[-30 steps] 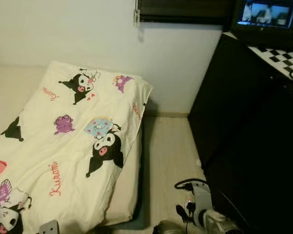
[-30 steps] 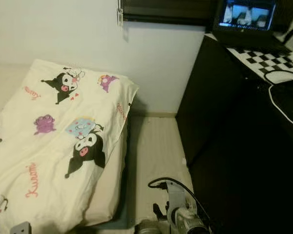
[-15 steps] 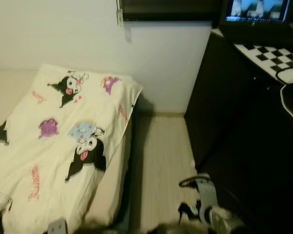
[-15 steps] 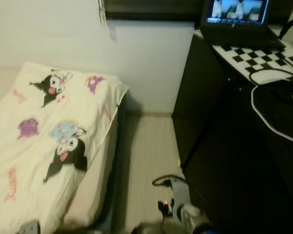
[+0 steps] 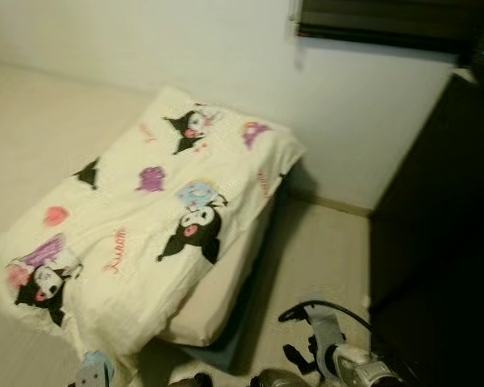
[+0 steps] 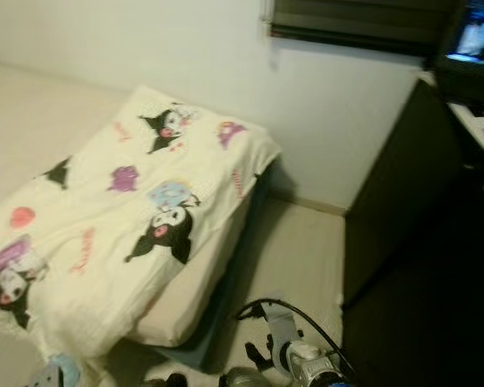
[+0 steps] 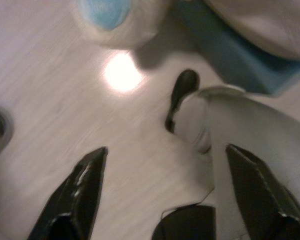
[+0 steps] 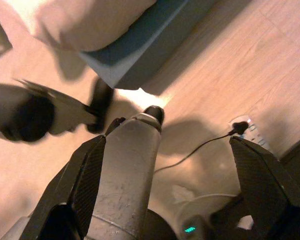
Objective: Clean up the room
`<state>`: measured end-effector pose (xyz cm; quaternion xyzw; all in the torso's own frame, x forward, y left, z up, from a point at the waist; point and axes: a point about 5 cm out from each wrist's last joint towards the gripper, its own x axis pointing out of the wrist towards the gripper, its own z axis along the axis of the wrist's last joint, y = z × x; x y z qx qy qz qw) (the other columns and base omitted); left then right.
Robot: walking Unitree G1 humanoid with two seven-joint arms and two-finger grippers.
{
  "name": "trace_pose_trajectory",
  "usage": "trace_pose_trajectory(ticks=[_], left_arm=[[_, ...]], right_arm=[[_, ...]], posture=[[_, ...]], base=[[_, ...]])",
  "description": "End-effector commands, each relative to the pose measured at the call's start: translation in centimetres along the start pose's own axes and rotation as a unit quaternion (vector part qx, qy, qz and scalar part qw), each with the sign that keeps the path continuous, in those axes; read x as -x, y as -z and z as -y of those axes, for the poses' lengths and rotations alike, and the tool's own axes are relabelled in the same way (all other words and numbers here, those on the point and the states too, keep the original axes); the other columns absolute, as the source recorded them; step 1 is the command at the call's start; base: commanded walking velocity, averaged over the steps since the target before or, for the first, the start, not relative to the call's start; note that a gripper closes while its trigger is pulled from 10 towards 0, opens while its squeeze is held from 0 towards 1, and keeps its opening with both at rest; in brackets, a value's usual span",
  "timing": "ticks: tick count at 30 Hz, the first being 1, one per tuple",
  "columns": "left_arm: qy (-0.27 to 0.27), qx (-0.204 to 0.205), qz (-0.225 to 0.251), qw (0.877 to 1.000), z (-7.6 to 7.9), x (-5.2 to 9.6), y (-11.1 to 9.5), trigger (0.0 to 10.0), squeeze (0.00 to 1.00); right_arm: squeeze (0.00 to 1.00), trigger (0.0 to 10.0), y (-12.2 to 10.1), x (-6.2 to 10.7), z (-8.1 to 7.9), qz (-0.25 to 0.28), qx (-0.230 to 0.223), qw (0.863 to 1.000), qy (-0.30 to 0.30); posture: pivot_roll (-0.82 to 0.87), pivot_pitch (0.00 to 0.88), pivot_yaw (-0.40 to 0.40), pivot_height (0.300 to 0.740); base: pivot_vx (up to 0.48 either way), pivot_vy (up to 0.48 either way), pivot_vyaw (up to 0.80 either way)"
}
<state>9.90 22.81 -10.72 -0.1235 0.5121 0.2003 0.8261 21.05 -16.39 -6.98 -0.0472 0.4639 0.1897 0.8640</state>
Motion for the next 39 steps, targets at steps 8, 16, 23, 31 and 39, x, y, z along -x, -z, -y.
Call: trace_pose_trajectory(ticks=[8,16,23,31,39], left_arm=[[0.028,-0.015,-0.011,0.999,0.9,0.0,0.3,10.0,0.0],[0.029,0.005,-0.011,1.0,1.2,0.0,0.3,10.0,0.0],[0.026,0.002,-0.01,1.0,1.1,-0.1,0.2,10.0,0.0],[0.025,0.002,-0.011,1.0,1.2,-0.1,0.2,10.0,0.0],[0.025,0.004,-0.014,1.0,1.3,0.0,0.4,10.0,0.0]], right_arm=[[0.0,10.0,0.7,0.2,0.7,-0.032,0.001,0.999,0.038],[0.0,10.0,0.7,0.2,0.7,-0.032,0.005,0.999,0.033],[0.0,10.0,0.2,0.0,-0.1,-0.022,0.028,0.999,-0.007],[0.0,10.0,-0.2,-0.2,-0.7,-0.007,0.03,0.999,-0.028],[0.0,10.0,-0.6,-0.2,-0.8,0.007,0.019,0.999,-0.043]], posture=[[-0.16,0.0,0.008,0.74],[-0.16,0.0,0.006,0.74],[-0.16,0.0,0.003,0.74],[-0.16,0.0,0.004,0.74],[-0.16,0.001,0.004,0.74]], base=[[0.0,-0.059,0.48],[0.0,-0.342,0.0],[0.0,0.0,0.68],[0.0,0.0,0.79],[0.0,0.0,0.79]])
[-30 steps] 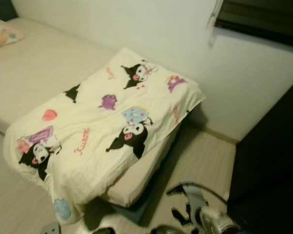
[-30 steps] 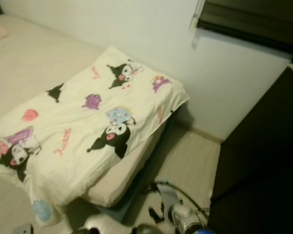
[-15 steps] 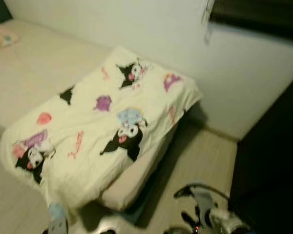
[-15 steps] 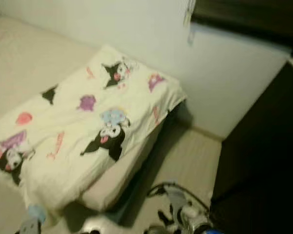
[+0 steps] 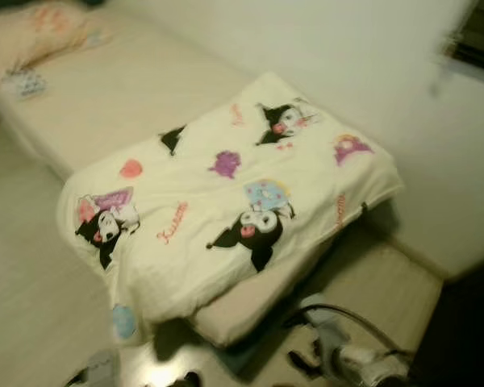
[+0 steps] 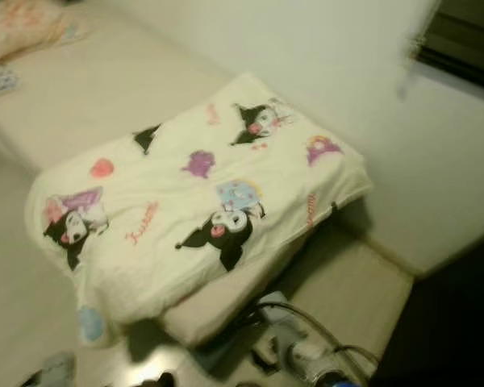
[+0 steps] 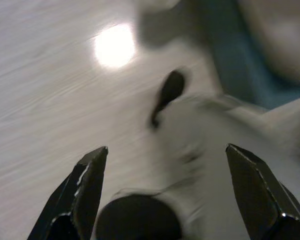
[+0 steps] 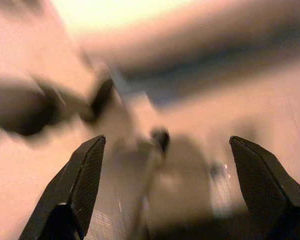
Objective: Clean up the room
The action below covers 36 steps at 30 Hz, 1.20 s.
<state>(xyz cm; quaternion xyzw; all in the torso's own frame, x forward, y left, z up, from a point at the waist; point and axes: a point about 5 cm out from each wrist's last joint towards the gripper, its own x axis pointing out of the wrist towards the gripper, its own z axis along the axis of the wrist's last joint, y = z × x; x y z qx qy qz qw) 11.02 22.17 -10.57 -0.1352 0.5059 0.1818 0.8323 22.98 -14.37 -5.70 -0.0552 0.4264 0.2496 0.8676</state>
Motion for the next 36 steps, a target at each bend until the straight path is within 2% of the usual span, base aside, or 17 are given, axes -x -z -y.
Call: trace_pose_trajectory(ticks=[1,11,13,20,25,31,36], left_arm=[[0.002,0.004,-0.017,1.0,0.18,0.14,1.09,10.0,0.0],[0.002,0.004,-0.016,1.0,0.15,0.14,1.07,10.0,0.0],[0.002,0.004,-0.017,1.0,0.11,0.15,1.09,10.0,0.0],[0.002,0.004,-0.017,1.0,0.08,0.15,1.11,10.0,0.0],[0.003,0.003,-0.017,1.0,0.05,0.16,1.1,10.0,0.0],[0.004,0.002,-0.017,1.0,0.1,0.15,1.1,10.0,0.0],[0.005,0.0,-0.017,1.0,0.12,0.16,1.13,10.0,0.0]], right_arm=[[0.0,10.0,2.06,0.46,0.31,-0.025,-0.024,0.999,0.01],[0.0,10.0,1.76,0.4,0.29,-0.017,-0.034,0.999,0.009],[0.0,10.0,1.78,0.38,0.07,-0.018,-0.012,1.0,-0.004],[0.0,10.0,1.8,0.34,-0.1,-0.013,-0.027,0.999,-0.011],[0.0,10.0,1.9,0.34,-0.01,-0.017,-0.037,0.999,0.0],[0.0,10.0,1.95,0.35,-0.14,-0.022,-0.013,1.0,-0.012],[0.0,10.0,2.22,0.42,0.08,-0.022,-0.051,0.998,0.003]], posture=[[-0.16,0.004,0.004,0.74],[-0.16,0.008,0.006,0.74],[-0.16,0.008,0.007,0.74],[-0.16,0.009,0.007,0.74],[-0.16,0.008,0.011,0.74],[-0.16,0.009,0.011,0.74],[-0.16,0.008,0.009,0.74]], base=[[0.0,0.0,0.49],[0.0,0.0,0.05],[0.0,0.0,0.78],[0.0,0.0,0.78],[0.0,0.0,0.0],[0.0,0.0,0.53],[0.0,0.0,0.32]])
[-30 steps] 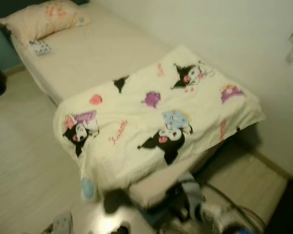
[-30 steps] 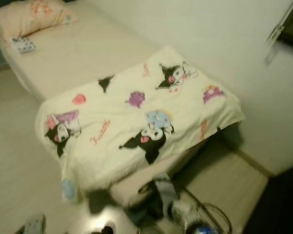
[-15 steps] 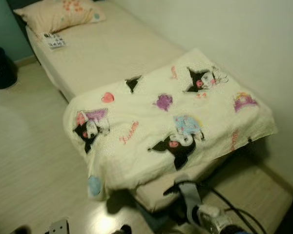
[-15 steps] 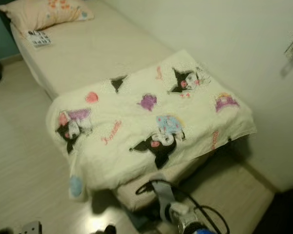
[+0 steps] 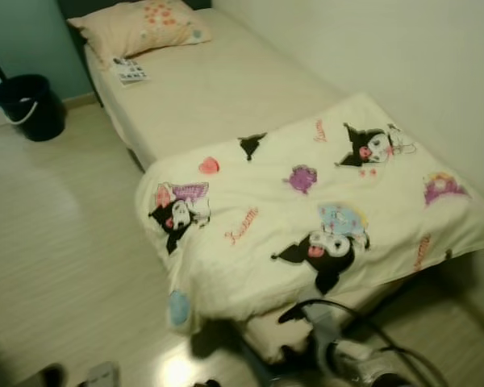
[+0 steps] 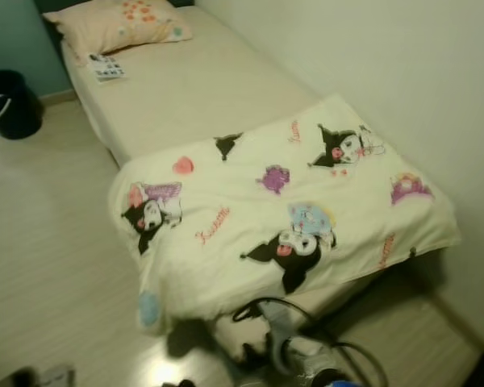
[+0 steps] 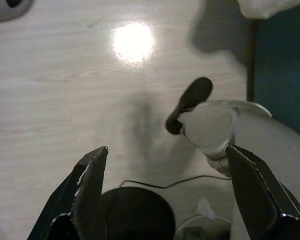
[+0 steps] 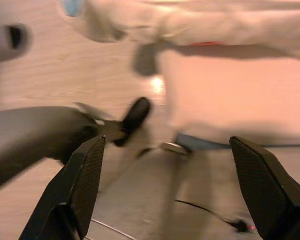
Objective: Clean up the room
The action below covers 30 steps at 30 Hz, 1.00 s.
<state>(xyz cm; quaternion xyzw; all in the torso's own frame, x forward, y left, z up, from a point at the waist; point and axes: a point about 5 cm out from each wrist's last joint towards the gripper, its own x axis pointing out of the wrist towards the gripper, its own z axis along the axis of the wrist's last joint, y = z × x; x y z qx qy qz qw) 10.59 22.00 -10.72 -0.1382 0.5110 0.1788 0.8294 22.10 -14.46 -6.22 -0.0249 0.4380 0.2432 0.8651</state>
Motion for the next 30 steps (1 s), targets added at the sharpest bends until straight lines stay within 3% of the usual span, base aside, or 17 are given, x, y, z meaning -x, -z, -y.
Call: trace_pose_trajectory(ticks=[1,4,17,30], left_arm=[[0.003,-0.001,-0.011,1.0,0.2,0.1,0.6,10.0,0.0],[0.004,-0.002,-0.011,1.0,0.2,0.1,0.7,10.0,0.0],[0.019,-0.011,-0.018,1.0,0.5,0.1,1.0,10.0,0.0],[0.008,-0.001,-0.02,1.0,0.3,0.1,1.0,10.0,0.0]], right_arm=[[0.0,10.0,1.2,0.3,0.4,-0.018,-0.02,1.0,0.012],[0.0,10.0,1.3,0.4,0.5,-0.024,-0.013,1.0,0.014],[0.0,10.0,2.5,0.6,0.9,-0.059,0.006,0.998,0.037],[0.0,10.0,3.5,1.0,1.3,-0.094,0.01,0.994,0.051]], posture=[[-0.16,0.008,0.009,0.74],[-0.16,0.006,0.009,0.74],[-0.16,0.014,0.011,0.74],[-0.16,0.02,0.011,0.74]], base=[[0.0,0.0,0.0],[0.0,0.0,0.0],[0.0,-0.475,0.0],[0.0,0.0,0.0]])
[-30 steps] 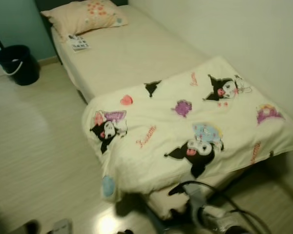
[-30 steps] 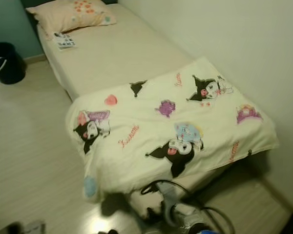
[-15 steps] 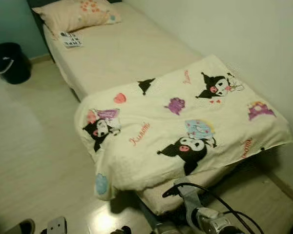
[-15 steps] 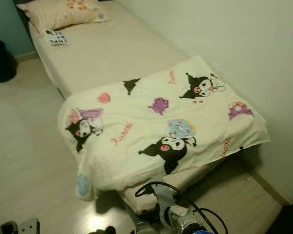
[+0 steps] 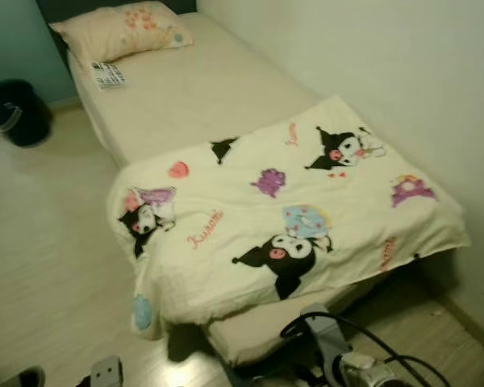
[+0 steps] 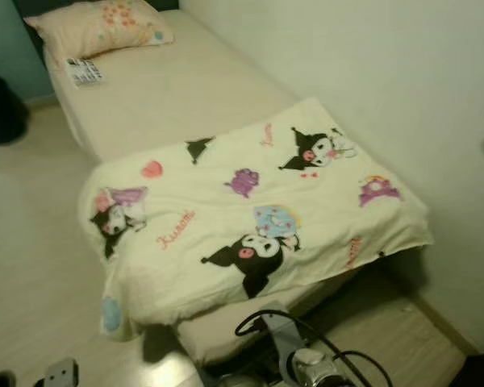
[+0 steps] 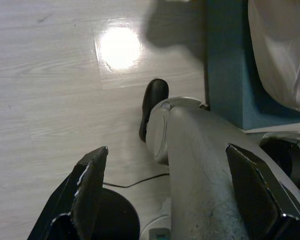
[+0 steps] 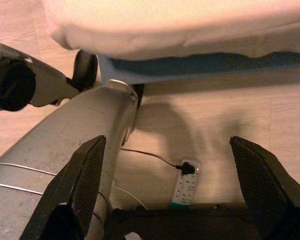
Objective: Clean up the room
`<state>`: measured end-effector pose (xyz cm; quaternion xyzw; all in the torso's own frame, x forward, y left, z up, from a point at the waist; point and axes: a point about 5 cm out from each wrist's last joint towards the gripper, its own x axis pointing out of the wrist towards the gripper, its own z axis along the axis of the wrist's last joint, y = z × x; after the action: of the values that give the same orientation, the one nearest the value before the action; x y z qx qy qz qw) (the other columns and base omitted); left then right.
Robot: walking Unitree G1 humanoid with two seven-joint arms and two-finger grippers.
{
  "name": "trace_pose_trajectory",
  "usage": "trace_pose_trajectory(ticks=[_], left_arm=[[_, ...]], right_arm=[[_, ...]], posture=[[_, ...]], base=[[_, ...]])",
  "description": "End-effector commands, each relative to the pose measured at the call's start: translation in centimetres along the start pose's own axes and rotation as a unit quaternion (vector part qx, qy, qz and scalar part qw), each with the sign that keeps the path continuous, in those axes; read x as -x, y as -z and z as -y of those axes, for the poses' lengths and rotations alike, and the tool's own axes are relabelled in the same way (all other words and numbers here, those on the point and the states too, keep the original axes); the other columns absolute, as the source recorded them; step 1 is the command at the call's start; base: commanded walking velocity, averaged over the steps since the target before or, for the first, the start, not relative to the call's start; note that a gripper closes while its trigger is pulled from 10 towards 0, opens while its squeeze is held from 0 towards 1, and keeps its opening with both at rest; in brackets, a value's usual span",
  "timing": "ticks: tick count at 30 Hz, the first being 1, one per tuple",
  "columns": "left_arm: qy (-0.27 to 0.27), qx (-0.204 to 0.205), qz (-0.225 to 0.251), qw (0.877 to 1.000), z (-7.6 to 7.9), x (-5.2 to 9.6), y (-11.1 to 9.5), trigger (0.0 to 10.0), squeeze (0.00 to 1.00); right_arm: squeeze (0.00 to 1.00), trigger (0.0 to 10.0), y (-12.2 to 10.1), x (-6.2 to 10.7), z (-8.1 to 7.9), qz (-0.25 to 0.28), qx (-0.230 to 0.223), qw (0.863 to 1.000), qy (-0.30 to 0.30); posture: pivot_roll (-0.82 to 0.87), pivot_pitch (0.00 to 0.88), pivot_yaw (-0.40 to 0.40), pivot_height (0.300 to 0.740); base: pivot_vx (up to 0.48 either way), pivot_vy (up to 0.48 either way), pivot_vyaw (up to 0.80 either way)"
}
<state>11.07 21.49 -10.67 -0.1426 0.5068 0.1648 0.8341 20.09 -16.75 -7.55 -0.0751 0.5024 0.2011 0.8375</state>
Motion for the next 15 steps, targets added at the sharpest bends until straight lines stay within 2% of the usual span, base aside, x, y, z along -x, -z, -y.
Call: trace_pose_trajectory(ticks=[1,9,12,15], left_arm=[[-0.009,0.003,-0.024,1.0,-0.35,0.2,1.22,10.0,0.0],[-0.008,0.011,-0.03,0.999,-0.18,0.2,1.43,10.0,0.0],[-0.006,0.009,-0.033,0.999,-0.02,0.2,1.57,10.0,0.0],[-0.01,0.008,-0.03,0.999,-0.05,0.2,1.55,10.0,0.0]], right_arm=[[0.0,10.0,0.6,0.01,-0.06,-0.013,0.001,1.0,0.001],[0.0,10.0,0.67,0.03,-0.01,-0.015,0.0,1.0,0.002],[0.0,10.0,0.77,0.04,0.01,-0.017,0.0,1.0,0.003],[0.0,10.0,0.81,0.04,0.01,-0.018,0.0,1.0,0.004]], posture=[[-0.16,0.02,0.011,0.74],[-0.16,0.021,0.007,0.74],[-0.16,0.021,0.007,0.74],[-0.16,0.021,0.007,0.74]], base=[[0.0,0.0,0.0],[0.0,0.0,0.0],[-0.38,0.0,0.0],[0.0,0.0,0.0]])
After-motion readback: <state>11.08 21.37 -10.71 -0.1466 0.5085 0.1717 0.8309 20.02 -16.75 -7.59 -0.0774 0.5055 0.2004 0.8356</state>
